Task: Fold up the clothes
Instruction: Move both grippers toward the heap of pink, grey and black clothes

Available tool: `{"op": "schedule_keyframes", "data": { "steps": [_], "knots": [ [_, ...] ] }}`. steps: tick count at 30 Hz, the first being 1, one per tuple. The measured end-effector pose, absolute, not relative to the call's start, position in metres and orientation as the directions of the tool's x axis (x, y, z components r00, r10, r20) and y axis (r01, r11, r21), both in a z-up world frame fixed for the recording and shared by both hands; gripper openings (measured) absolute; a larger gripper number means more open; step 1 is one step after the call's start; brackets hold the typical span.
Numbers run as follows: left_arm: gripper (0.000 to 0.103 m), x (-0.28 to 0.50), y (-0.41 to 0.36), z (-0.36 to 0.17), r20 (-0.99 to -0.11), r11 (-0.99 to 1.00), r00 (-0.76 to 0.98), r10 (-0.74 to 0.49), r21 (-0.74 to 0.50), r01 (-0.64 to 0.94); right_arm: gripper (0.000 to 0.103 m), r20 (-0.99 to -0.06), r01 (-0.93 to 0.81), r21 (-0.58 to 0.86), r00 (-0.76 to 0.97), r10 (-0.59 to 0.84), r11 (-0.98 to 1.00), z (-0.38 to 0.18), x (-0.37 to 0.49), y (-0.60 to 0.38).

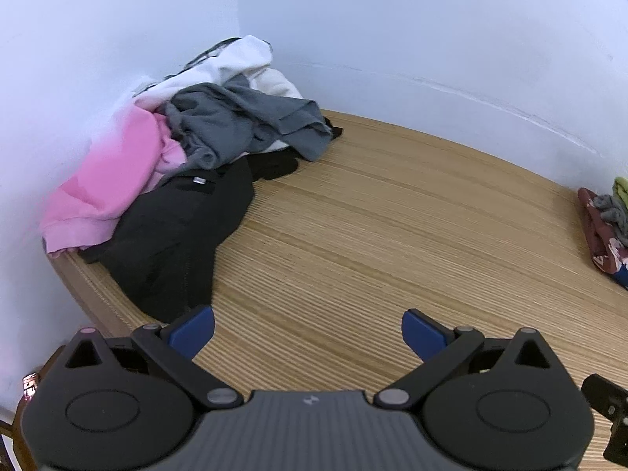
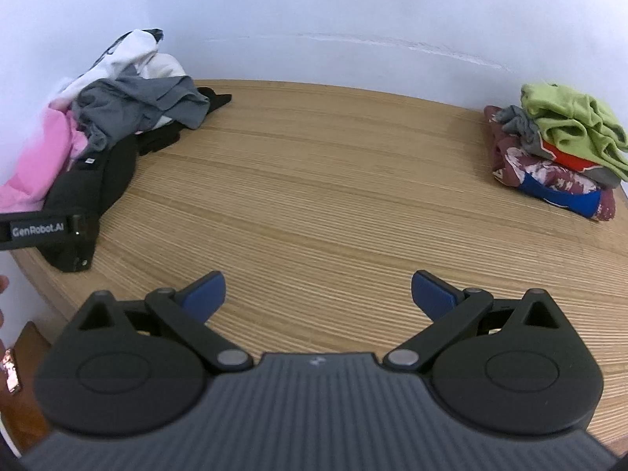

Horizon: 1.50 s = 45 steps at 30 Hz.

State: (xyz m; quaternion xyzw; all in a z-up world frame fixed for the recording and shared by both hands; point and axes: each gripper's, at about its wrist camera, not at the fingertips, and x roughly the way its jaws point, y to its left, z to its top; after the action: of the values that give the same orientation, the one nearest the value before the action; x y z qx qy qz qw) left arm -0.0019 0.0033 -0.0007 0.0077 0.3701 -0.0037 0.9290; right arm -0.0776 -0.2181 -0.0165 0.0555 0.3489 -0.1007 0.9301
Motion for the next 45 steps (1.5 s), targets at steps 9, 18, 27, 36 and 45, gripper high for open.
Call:
{"op": "schedule_keyframes", "data": {
  "steps": [9, 18, 27, 36, 45],
  "knots": [
    [0.103, 0.002, 0.045, -0.015, -0.699, 1.000, 0.715, 0.007, -0.013, -0.023, 0.103, -0.692, 0.140, 0.050, 0.719, -0.067, 0.989, -0.017, -0.060, -0.180],
    [0.095, 0.055, 0.094, -0.054, -0.774, 0.990, 0.624, 0.107, 0.023, -0.140, 0.103, -0.728, -0.005, 0.127, 0.679, 0.097, 0.992, -0.036, 0.011, -0.159],
    [0.083, 0.140, 0.142, -0.057, -0.777, 0.967, 0.590, 0.222, 0.099, -0.235, 0.103, -0.644, -0.226, 0.179, 0.709, 0.288, 0.958, -0.046, 0.114, -0.117],
    [0.085, 0.210, 0.226, -0.064, -0.713, 0.974, 0.664, 0.225, 0.153, -0.166, 0.103, -0.675, -0.223, 0.126, 0.695, 0.248, 0.967, -0.061, 0.189, -0.046],
    [0.089, 0.271, 0.287, -0.071, -0.711, 0.978, 0.689, 0.142, 0.210, 0.015, 0.103, -0.743, -0.114, 0.207, 0.627, 0.232, 0.972, -0.083, 0.231, 0.033]
  ]
}}
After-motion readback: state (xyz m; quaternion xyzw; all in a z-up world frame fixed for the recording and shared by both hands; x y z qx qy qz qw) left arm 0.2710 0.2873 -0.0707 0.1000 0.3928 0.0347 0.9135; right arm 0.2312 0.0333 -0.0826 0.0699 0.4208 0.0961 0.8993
